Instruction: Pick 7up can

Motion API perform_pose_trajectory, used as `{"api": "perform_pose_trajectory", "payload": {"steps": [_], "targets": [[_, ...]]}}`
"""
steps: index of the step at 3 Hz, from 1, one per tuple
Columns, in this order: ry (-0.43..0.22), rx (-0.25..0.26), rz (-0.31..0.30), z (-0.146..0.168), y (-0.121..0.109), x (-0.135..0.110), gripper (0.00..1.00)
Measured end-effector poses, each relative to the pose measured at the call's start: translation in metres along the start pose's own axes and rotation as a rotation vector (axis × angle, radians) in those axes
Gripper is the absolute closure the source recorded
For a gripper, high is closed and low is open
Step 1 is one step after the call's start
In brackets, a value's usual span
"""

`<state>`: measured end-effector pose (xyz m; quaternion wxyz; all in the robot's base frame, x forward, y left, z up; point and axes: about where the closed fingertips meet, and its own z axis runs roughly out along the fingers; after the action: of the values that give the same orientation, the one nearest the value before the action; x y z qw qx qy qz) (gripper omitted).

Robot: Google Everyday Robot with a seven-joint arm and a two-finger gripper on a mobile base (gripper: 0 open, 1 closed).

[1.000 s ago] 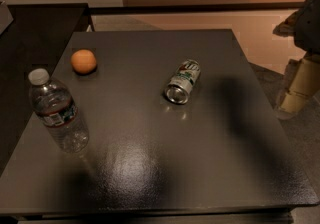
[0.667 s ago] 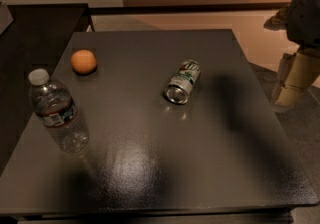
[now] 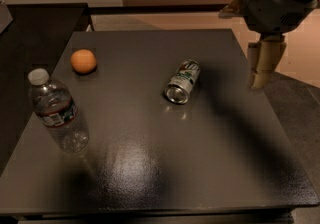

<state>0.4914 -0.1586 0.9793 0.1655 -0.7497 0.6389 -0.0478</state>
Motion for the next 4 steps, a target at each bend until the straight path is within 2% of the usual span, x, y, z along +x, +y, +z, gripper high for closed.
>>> {"api": "perform_pose_trajectory", "payload": {"steps": [1, 2, 4], "targets": [[-0.008, -0.010, -0.185, 0.021, -0.017, -0.018, 0.00], [-0.010, -0.043, -0.344, 0.043, -0.032, -0.030, 0.00], [0.007, -0.147, -0.514, 0.083, -0.061, -0.034, 0.00]]}}
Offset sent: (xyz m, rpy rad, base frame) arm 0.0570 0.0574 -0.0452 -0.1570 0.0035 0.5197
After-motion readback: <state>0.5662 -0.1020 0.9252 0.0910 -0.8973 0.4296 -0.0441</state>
